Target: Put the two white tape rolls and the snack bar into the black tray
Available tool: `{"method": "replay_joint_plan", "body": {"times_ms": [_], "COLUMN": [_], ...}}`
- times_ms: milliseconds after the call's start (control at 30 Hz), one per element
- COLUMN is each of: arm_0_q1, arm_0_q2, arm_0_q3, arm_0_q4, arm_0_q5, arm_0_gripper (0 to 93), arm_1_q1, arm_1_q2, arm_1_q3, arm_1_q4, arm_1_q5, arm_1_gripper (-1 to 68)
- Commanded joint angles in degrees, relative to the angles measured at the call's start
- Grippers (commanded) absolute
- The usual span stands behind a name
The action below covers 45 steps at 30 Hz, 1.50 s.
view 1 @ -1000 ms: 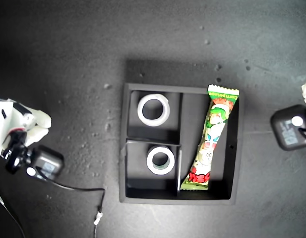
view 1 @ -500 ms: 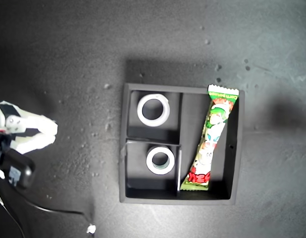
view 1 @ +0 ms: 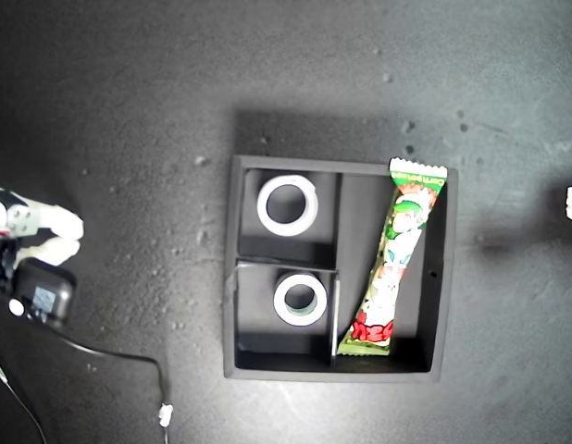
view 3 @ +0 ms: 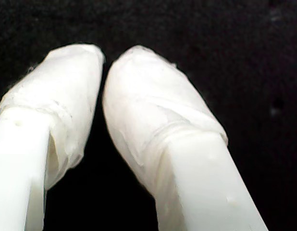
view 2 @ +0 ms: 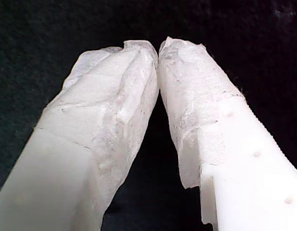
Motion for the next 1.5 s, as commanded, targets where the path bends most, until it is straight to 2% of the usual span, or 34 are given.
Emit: {"method": "replay_joint_plan", "body": {"times_ms": [0,167,267,300,1467], "arm_0_q1": [3.78,4.13,4.13,4.13,4.13], "arm_0_q2": [2.81,2.81,2.81,2.81,2.81], "arm_0_q3": [3.25,3.25,3.25,3.25,3.25], "arm_0_q4": [2.2,2.2,2.2,2.2,2.2], "arm_0_q5": [-2.72,0.35,10.11,10.9,10.46], "arm_0_gripper": [0.2,0.2,0.2,0.2,0.2], "arm_1_q1": [-1.05,-4.13,-4.75,-4.75,-4.75], "arm_1_q2": [0.0,0.35,0.35,0.35,0.35], "arm_1_q3": [0.88,0.88,0.88,0.88,0.88], "arm_1_q4": [3.6,3.6,3.6,3.6,3.6], "arm_1_q5": [6.68,4.75,4.75,4.75,4.75], "arm_1_gripper": [-0.1,0.4,0.4,0.4,0.4]}}
